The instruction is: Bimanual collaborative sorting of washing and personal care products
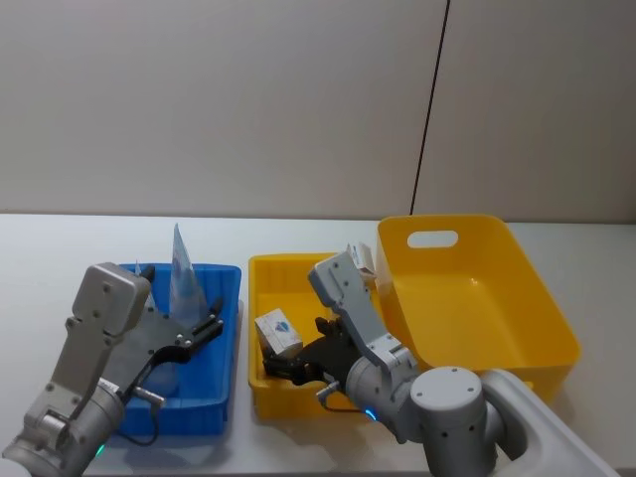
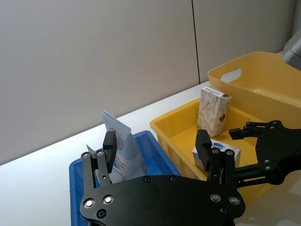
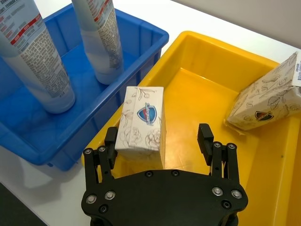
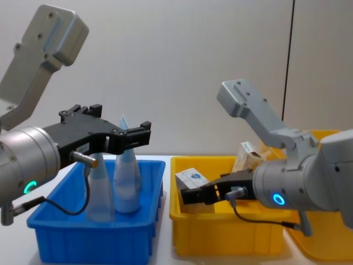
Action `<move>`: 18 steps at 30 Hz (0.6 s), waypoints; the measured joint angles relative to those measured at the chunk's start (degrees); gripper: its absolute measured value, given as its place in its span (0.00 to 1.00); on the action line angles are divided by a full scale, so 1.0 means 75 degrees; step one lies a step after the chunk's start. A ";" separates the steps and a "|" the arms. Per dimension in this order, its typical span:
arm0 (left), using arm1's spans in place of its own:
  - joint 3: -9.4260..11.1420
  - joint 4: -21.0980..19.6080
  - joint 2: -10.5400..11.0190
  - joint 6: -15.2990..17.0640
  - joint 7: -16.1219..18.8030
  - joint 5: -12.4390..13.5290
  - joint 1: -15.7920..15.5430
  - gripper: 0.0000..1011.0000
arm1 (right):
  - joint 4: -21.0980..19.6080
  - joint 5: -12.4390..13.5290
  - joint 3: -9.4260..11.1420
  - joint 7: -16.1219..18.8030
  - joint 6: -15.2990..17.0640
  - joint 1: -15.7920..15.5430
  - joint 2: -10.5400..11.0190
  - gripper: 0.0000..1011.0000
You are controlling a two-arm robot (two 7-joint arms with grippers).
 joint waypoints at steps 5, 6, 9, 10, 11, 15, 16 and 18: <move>0.0000 0.0000 0.0000 0.0000 0.0000 0.0000 0.0000 0.99 | 0.0191 0.0029 0.0063 0.0062 -0.0112 0.0069 -0.0064 0.99; 0.0000 0.0000 0.0000 0.0000 0.0000 0.0000 0.0000 0.99 | 0.0214 0.0031 0.0071 0.0069 -0.0129 0.0076 -0.0072 0.99; 0.0000 0.0000 0.0000 0.0000 0.0000 0.0000 0.0000 0.99 | 0.0293 0.0039 0.0094 0.0094 -0.0178 0.0103 -0.0098 0.99; 0.0000 0.0000 0.0000 0.0000 0.0000 0.0000 0.0000 0.99 | 0.0309 0.0041 0.0098 0.0102 -0.0189 0.0109 -0.0101 0.99; 0.0000 0.0000 0.0000 0.0000 0.0000 0.0000 0.0000 0.99 | 0.0338 0.0044 0.0107 0.0113 -0.0207 0.0121 -0.0110 0.99; 0.0000 0.0000 0.0000 0.0000 0.0000 0.0000 0.0000 0.99 | 0.0395 0.0048 0.0127 0.0133 -0.0245 0.0142 -0.0129 0.93; 0.0000 0.0000 0.0000 0.0000 0.0000 0.0000 0.0000 0.99 | 0.0405 0.0048 0.0130 0.0136 -0.0251 0.0145 -0.0133 0.92; 0.0000 0.0000 0.0000 0.0000 0.0000 0.0000 0.0000 0.99 | 0.0433 0.0050 0.0136 0.0144 -0.0265 0.0154 -0.0143 0.86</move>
